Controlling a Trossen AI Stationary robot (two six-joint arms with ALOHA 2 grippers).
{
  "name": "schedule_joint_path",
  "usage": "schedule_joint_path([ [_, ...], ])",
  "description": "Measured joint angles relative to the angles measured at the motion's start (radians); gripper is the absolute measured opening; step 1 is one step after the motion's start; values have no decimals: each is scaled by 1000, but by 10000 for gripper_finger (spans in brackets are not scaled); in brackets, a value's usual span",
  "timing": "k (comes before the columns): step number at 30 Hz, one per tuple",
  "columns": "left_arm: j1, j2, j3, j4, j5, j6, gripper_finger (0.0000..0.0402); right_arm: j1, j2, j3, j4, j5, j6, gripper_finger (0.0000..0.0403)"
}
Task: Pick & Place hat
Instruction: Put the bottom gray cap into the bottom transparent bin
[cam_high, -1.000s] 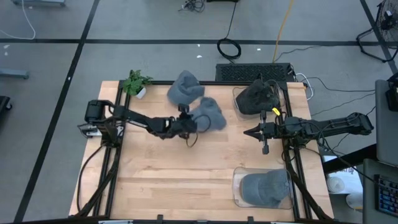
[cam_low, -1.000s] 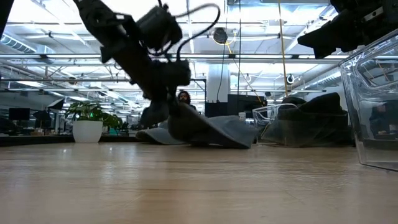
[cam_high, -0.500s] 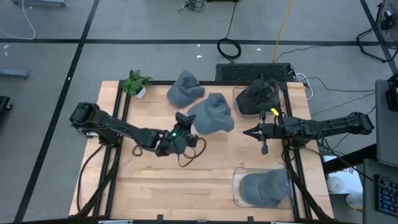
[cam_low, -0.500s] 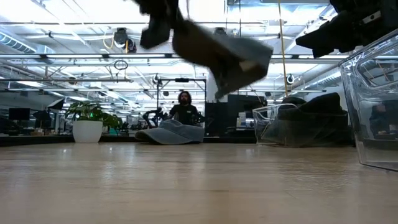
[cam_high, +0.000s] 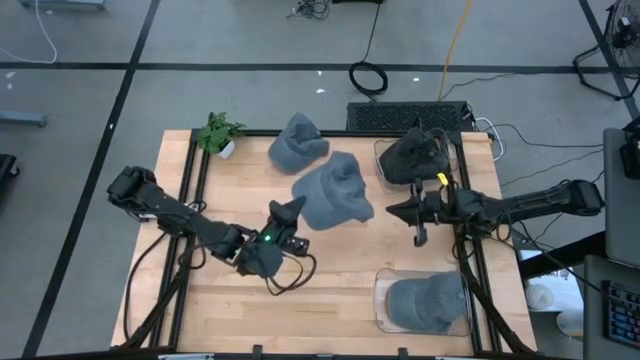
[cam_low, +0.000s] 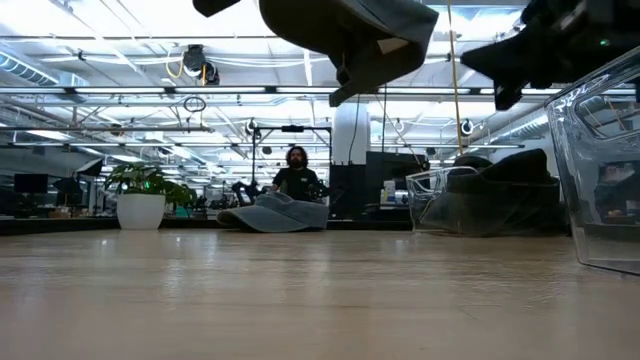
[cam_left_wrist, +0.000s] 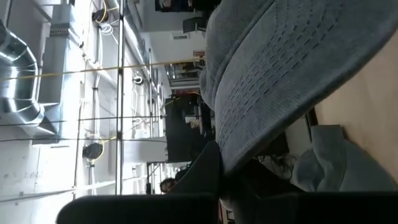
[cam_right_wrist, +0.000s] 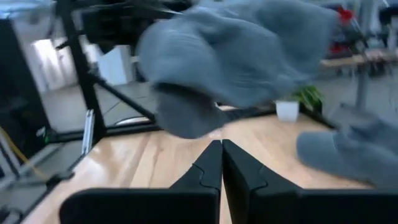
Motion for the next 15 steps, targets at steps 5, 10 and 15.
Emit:
schedule_joint_path([
  [5, -13, 0, 0, 0, -2, -1, 9, -102, 87, 56, 12, -110, 180, 25],
  [10, -12, 0, 0, 1, 16, 13, 9, -222, 170, 177, 14, -362, 377, 104],
  [15, -12, 0, 0, 23, 30, 50, 9, -293, 285, 277, 17, -448, 578, 197],
])
